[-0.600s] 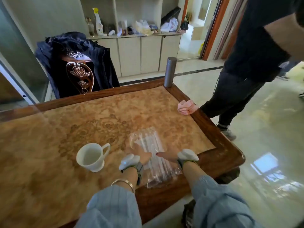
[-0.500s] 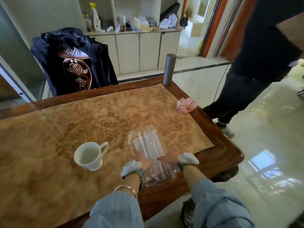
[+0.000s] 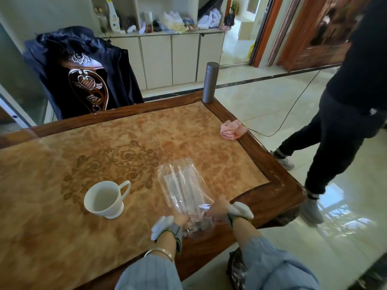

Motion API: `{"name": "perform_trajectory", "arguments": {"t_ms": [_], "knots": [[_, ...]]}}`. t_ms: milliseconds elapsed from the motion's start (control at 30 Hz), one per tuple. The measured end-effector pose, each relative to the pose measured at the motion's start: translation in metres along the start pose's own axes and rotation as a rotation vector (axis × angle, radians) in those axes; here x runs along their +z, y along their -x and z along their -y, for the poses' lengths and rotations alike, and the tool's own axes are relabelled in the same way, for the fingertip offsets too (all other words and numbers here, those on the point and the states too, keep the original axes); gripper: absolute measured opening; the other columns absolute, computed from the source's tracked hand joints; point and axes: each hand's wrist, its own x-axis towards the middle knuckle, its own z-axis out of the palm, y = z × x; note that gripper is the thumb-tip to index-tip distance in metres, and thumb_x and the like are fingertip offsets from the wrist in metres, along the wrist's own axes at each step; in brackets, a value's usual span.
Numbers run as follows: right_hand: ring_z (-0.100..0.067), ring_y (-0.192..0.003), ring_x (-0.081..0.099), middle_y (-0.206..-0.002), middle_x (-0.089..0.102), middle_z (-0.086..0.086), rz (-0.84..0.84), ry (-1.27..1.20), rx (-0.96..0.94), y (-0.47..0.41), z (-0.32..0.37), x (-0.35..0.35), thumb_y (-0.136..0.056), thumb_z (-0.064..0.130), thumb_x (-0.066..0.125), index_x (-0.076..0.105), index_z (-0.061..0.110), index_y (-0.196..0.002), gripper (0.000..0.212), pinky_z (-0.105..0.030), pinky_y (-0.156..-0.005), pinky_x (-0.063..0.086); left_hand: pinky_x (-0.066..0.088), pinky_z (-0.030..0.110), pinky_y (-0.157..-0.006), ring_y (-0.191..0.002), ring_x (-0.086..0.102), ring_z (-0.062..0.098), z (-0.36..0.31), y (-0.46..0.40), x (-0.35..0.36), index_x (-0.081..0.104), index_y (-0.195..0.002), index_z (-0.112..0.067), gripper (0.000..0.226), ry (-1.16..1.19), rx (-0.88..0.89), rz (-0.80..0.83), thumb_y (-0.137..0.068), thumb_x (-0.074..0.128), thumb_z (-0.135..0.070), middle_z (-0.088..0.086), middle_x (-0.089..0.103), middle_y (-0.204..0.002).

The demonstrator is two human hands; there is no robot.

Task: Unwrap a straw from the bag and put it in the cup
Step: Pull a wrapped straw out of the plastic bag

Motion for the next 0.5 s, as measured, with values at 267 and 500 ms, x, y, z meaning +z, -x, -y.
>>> {"name": "perform_trajectory", "arguments": {"t_ms": [267, 500], "knots": [[-0.028, -0.086, 0.063, -0.117, 0.062, -0.024, 0.026, -0.217, -0.158, 0.011, 0.033, -0.024, -0.084, 0.006, 0.061, 0.049, -0.005, -0.127, 0.046, -0.039, -0.078, 0.054, 0.045, 0.027, -0.046, -0.051, 0.054, 0.019, -0.016, -0.013, -0.041, 0.059, -0.087, 0.005, 0.009, 0.321, -0.046, 0.174, -0.087, 0.061, -0.004, 0.009, 0.053, -0.068], [-0.019, -0.051, 0.06, -0.079, 0.049, -0.013, 0.078, -0.582, -0.311, 0.044, 0.095, -0.073, -0.085, -0.018, 0.046, 0.042, 0.014, -0.081, 0.032, -0.03, -0.059, 0.054, 0.048, 0.029, -0.043, -0.05, 0.061, 0.02, -0.052, 0.009, -0.11, 0.031, -0.14, 0.005, 0.068, 0.608, 0.157, 0.046, -0.082, 0.066, 0.004, 0.017, 0.063, -0.101]]}}
